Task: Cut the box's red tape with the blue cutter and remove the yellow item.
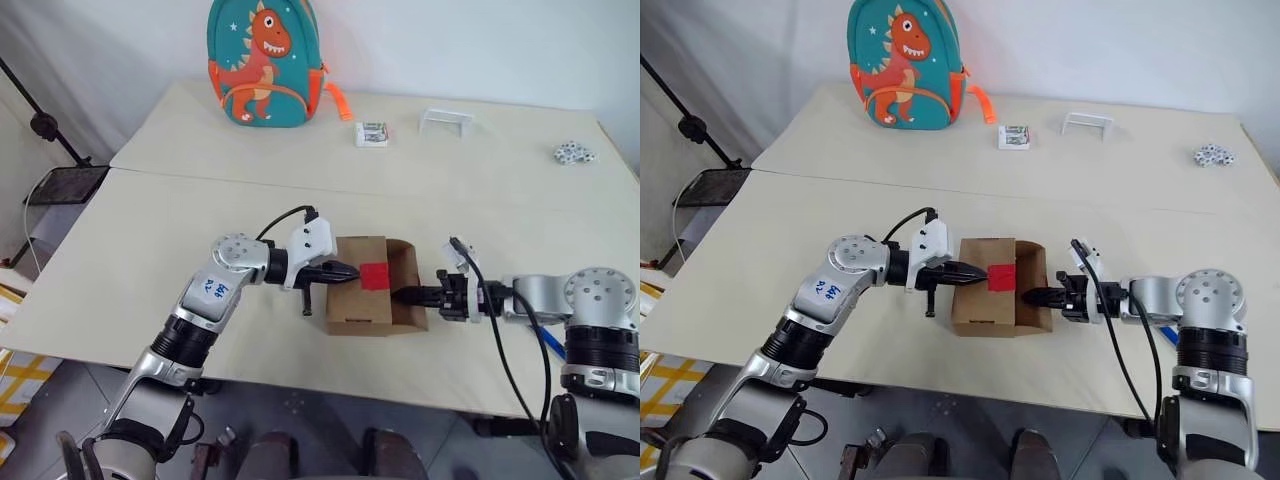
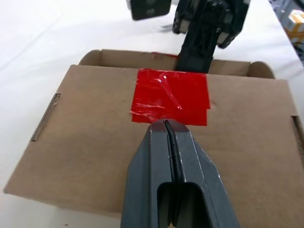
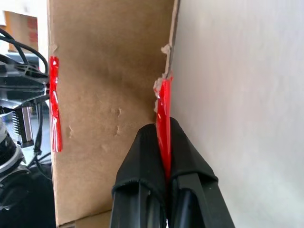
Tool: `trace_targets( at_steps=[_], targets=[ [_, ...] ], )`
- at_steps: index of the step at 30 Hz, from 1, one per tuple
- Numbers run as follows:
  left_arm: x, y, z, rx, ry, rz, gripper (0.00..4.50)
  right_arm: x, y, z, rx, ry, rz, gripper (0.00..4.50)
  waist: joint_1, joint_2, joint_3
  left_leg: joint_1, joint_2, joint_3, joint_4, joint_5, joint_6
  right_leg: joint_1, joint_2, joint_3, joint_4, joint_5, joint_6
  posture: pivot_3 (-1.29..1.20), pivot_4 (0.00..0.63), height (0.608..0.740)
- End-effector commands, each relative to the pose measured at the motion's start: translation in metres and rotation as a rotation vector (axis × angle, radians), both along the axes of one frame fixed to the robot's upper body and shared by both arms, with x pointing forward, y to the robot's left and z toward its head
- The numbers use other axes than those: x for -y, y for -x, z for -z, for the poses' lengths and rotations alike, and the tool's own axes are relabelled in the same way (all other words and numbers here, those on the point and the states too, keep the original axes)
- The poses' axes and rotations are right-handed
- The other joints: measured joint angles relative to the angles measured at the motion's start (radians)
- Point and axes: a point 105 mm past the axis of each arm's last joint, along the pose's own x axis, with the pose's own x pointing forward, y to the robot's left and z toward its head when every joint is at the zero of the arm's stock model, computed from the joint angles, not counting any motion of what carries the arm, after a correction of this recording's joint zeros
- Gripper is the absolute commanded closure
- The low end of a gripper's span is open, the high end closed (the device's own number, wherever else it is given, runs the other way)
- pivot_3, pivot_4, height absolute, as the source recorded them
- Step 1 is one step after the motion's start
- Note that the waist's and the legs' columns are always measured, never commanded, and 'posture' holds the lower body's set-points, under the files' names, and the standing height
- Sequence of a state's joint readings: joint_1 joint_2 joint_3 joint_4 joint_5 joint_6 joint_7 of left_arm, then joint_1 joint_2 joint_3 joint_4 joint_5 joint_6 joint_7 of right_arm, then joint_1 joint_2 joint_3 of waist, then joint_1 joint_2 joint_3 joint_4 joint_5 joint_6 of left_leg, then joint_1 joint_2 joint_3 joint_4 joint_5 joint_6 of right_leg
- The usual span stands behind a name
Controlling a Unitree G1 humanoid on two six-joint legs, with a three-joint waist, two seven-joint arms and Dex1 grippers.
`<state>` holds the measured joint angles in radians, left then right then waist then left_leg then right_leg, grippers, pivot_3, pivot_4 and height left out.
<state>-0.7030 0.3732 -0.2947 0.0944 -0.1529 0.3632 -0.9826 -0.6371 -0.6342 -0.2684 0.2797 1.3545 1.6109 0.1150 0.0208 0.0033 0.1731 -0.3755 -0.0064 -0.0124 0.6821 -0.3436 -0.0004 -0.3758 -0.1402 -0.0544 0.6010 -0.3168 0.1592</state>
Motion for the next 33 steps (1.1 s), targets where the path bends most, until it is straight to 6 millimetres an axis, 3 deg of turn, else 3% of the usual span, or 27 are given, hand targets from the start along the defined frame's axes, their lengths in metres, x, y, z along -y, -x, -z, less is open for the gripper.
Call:
trace_targets(
  at_steps=[1,11,18,25,33],
  targets=[
    [-0.007,-0.006,0.038,-0.099,-0.100,-0.083,4.50,-0.002,0.003,-0.033,0.106,-0.013,-0.048,4.48,0.005,0.000,0.000,0.000,0.000,0.000,0.000,0.000,0.000,0.000,0.000,0.000,0.000,0.000,0.000,0.00,0.150,0.740],
    [0.013,-0.014,0.050,-0.104,-0.099,-0.113,4.50,0.020,0.001,-0.061,0.171,0.175,0.022,4.48,0.009,0.000,0.000,-0.003,-0.002,0.001,0.000,0.001,0.001,0.001,0.000,-0.003,-0.006,0.000,0.000,0.00,0.150,0.740],
    [0.030,-0.021,0.052,-0.099,-0.084,-0.124,4.50,0.021,0.010,-0.083,0.225,0.264,0.028,4.48,0.018,0.000,0.000,-0.006,-0.001,0.004,0.002,0.001,0.002,0.002,-0.002,-0.010,-0.008,0.001,0.001,0.00,0.150,0.740],
    [0.050,-0.020,0.051,-0.103,-0.057,-0.095,4.50,0.023,0.007,-0.091,0.279,0.398,0.062,4.48,0.034,-0.001,0.000,-0.010,-0.005,0.003,0.003,0.002,0.004,0.001,-0.003,-0.012,-0.011,0.003,0.002,0.00,0.150,0.740],
    [0.068,-0.020,0.051,-0.102,-0.028,-0.076,4.50,0.047,0.000,-0.103,0.299,0.607,0.194,4.48,0.039,-0.001,0.001,-0.014,-0.013,0.000,0.003,0.005,0.008,0.001,-0.011,-0.014,-0.013,0.004,0.003,0.00,0.150,0.740]
  ],
)
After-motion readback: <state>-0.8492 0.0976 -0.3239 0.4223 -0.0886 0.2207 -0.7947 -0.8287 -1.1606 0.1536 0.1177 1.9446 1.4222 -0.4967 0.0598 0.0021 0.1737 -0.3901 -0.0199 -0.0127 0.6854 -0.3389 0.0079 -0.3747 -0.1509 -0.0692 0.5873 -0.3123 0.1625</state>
